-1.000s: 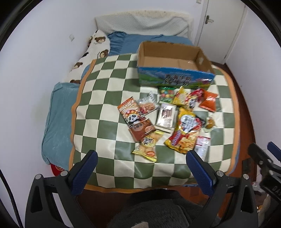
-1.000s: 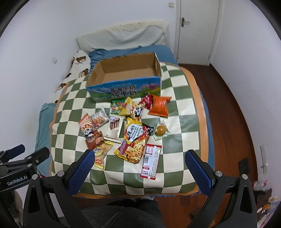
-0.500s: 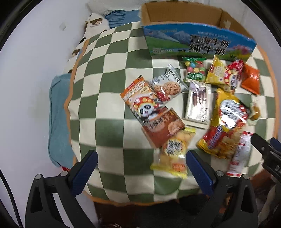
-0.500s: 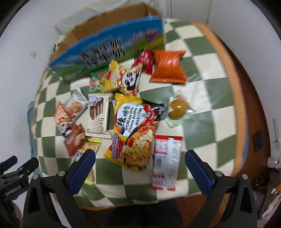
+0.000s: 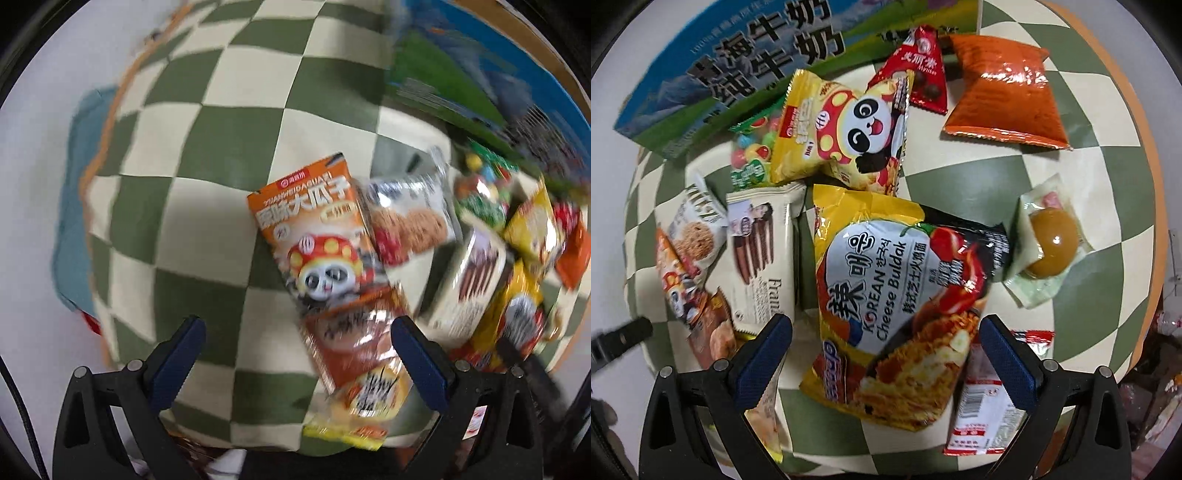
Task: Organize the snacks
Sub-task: 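Grasp the orange panda seed bag with left tool while right tool grasps the yellow noodle pack, then carry the seed bag and noodle pack with both tools into the cardboard box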
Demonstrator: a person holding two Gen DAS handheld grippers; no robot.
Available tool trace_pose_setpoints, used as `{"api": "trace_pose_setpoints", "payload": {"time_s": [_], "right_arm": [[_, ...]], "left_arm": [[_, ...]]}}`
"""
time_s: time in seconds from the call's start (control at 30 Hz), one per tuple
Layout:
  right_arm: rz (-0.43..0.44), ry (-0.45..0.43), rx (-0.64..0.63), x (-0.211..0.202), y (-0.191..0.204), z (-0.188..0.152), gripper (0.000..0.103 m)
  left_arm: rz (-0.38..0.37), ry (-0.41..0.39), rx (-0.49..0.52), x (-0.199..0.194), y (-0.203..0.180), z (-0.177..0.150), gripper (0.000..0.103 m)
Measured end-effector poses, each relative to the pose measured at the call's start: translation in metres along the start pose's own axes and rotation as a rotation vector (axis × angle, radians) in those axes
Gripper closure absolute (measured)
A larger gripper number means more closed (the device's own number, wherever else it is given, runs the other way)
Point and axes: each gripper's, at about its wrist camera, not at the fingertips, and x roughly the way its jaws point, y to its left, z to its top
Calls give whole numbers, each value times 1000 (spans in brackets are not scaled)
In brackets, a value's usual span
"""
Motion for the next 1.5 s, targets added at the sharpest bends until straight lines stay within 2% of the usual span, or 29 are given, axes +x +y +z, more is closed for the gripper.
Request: {"api": "trace_pose_setpoints", "payload": {"time_s": [0.2,0.3,0.4,0.5,0.57,0.63,0.73,0.83,0.97,1.07,1.2,1.27,1.43,1.5], "right_arm": [[-46,4,78,24,18,10,0],[-60,20,116,44,25,16,7],[-80,10,126,51,27,18,11],[-92,5,126,56,31,14,16],[-91,5,125,58,35,13,20],[-87,12,123,56,35,7,23],[-77,30,106,56,36,2,25],[-73,49,64,58,43,0,25],[-93,72,25,72,51,0,21],[-90,113,40,98,57,5,18],[-78,122,58,109,63,8,20],[-89,107,48,107,63,10,21],[-129,27,-36,102,83,21,20],[-114,47,-65,112,91,29,20]], "left_arm": [[-152,116,-83,41,12,40,0],[-193,156,-123,58,14,53,0],[-222,177,-145,73,18,63,0],[-243,148,-135,75,17,67,3],[-238,116,-81,69,12,74,12],[-224,85,-19,62,8,77,28],[-153,32,101,52,7,75,36],[-11,-15,249,48,2,68,37],[59,-6,342,60,-1,57,35],[88,-34,361,66,-2,54,35],[65,-61,337,62,-21,24,40],[61,-73,335,67,-27,1,43],[52,-76,341,69,-23,-18,43],[61,-73,349,76,-23,-21,41]]}}
